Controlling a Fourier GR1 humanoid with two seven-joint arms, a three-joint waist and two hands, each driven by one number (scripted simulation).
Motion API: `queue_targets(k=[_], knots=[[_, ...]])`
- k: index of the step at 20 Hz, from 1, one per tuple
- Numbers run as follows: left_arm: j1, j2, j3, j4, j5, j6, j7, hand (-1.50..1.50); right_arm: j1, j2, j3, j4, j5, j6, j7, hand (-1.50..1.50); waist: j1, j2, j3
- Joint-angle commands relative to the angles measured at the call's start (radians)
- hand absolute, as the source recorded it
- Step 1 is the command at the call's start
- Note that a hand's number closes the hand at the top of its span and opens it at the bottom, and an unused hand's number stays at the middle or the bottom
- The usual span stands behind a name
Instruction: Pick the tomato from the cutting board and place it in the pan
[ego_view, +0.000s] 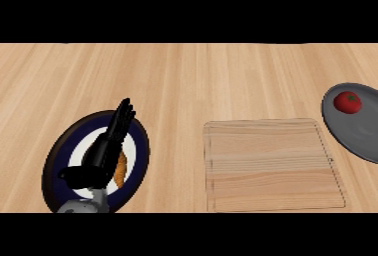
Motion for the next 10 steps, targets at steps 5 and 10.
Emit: queue_targets(k=[5, 10], knots=[[0.005, 0.001, 0.013, -0.02, 0.007, 0.001, 0.012, 0.0, 0.169, -0.04, 0.026, -0.014, -0.03, 0.279, -0.187, -1.5, -0.007, -0.004, -0.001], [0.024, 0.006, 0.003, -0.044, -0.006, 0.001, 0.023, 0.0, 0.232, -0.017, 0.049, -0.041, -0.038, 0.249, -0.263, -1.5, -0.005, -0.005, 0.0]])
